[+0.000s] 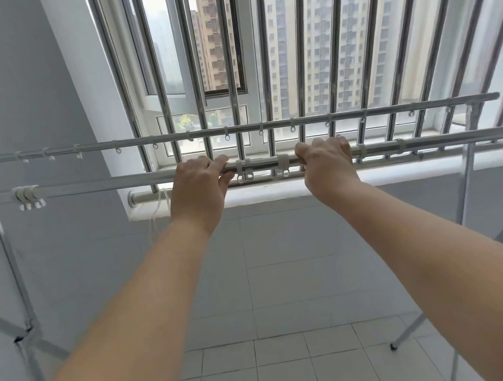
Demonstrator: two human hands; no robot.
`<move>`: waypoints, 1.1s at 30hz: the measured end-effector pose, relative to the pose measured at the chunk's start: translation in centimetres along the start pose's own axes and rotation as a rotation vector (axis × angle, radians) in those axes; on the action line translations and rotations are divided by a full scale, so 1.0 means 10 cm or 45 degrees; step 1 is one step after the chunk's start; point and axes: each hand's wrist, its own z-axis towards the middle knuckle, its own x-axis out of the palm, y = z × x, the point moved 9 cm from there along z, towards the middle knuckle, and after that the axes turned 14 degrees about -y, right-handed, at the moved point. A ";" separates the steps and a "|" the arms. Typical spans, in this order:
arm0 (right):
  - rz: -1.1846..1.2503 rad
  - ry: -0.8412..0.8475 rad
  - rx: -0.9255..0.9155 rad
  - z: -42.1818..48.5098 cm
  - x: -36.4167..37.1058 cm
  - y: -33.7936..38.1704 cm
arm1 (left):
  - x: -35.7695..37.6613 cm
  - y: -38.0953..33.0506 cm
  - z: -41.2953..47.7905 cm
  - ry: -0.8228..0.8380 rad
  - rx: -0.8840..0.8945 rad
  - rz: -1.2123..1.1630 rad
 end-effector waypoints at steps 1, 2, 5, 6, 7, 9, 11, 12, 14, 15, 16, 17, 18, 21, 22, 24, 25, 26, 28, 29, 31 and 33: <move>0.009 -0.007 0.012 0.00 0.01 -0.01 | 0.00 0.01 0.00 -0.007 -0.004 -0.004; 0.015 -0.009 0.020 -0.01 0.02 -0.01 | 0.01 0.02 0.00 -0.010 -0.006 -0.005; 0.035 -0.025 0.026 -0.01 0.01 -0.02 | 0.00 0.00 -0.01 -0.038 0.016 -0.008; 0.029 -0.033 0.019 0.00 0.00 -0.02 | -0.01 0.00 -0.02 -0.047 0.016 -0.010; 0.021 -0.042 0.009 -0.01 0.00 -0.03 | 0.00 0.00 -0.04 -0.054 0.015 -0.009; 0.009 -0.051 -0.003 -0.06 0.01 -0.07 | 0.00 -0.03 -0.10 -0.063 0.010 -0.007; -0.023 -0.014 -0.003 -0.19 0.09 -0.15 | 0.06 -0.08 -0.25 -0.050 -0.005 -0.033; -0.046 0.014 -0.006 -0.26 0.15 -0.19 | 0.09 -0.11 -0.33 -0.041 -0.016 -0.043; -0.078 0.060 -0.009 -0.36 0.24 -0.23 | 0.16 -0.11 -0.46 -0.020 -0.032 -0.034; -0.080 0.062 -0.010 -0.35 0.28 -0.22 | 0.19 -0.09 -0.47 -0.022 -0.034 -0.025; -0.076 0.060 -0.017 -0.32 0.30 -0.19 | 0.20 -0.06 -0.45 -0.026 -0.032 -0.018; -0.075 0.079 -0.014 -0.30 0.34 -0.17 | 0.22 -0.02 -0.43 -0.010 -0.031 -0.015; -0.073 0.092 -0.007 -0.29 0.37 -0.15 | 0.24 0.01 -0.41 0.011 -0.028 -0.009; -0.062 0.089 0.001 -0.26 0.41 -0.13 | 0.27 0.05 -0.37 0.026 -0.015 0.009; -0.058 0.076 -0.006 -0.23 0.38 -0.13 | 0.25 0.04 -0.36 0.016 -0.009 0.010; -0.032 0.073 -0.010 -0.21 0.33 -0.15 | 0.26 0.01 -0.36 0.003 -0.012 0.018; -0.023 0.084 -0.010 -0.22 0.32 -0.17 | 0.27 -0.02 -0.38 0.002 -0.013 0.027; -0.019 0.095 -0.011 -0.21 0.30 -0.19 | 0.27 -0.05 -0.37 0.003 -0.016 0.045; -0.003 0.107 0.000 -0.22 0.26 -0.26 | 0.30 -0.11 -0.40 0.008 -0.021 0.069; 0.009 0.105 0.010 -0.22 0.23 -0.30 | 0.30 -0.15 -0.41 0.002 -0.017 0.072; 0.034 0.106 0.038 -0.25 0.18 -0.35 | 0.30 -0.20 -0.44 -0.017 -0.005 0.073; 0.045 0.111 0.053 -0.28 0.17 -0.35 | 0.27 -0.21 -0.49 -0.049 -0.005 0.069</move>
